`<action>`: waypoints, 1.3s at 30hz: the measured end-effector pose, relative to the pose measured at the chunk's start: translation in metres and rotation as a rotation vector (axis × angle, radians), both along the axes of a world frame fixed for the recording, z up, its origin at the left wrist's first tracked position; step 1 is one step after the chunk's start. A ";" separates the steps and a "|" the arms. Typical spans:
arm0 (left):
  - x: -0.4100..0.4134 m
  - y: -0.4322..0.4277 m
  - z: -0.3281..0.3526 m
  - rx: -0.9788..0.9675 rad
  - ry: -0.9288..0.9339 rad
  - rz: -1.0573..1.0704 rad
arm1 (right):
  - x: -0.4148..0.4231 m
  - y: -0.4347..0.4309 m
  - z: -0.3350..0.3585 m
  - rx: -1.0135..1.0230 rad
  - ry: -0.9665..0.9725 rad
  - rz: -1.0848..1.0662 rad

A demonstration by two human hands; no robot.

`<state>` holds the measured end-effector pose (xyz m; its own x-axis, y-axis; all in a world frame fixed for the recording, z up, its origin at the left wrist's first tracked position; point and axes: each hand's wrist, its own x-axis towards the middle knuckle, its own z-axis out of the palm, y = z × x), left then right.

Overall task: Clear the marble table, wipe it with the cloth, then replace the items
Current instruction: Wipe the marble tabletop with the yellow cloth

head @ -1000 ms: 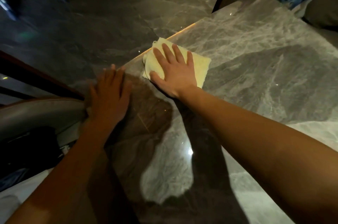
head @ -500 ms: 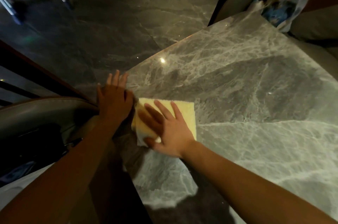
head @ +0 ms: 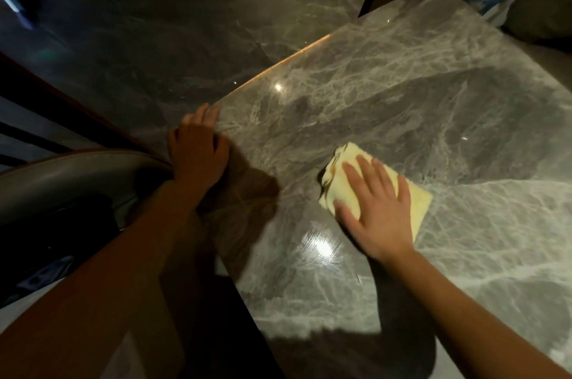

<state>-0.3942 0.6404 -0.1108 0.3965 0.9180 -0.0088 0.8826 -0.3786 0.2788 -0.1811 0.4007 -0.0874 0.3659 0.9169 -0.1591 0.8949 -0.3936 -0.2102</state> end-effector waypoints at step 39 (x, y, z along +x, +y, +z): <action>0.117 -0.152 0.012 0.127 0.226 -1.215 | -0.090 -0.075 -0.002 0.252 0.222 0.702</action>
<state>-0.2774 0.4883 -0.0991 0.9912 -0.0432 -0.1252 -0.0348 -0.9971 0.0680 -0.2712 0.3255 -0.0893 -0.3295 0.9405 0.0835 0.8436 0.3330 -0.4212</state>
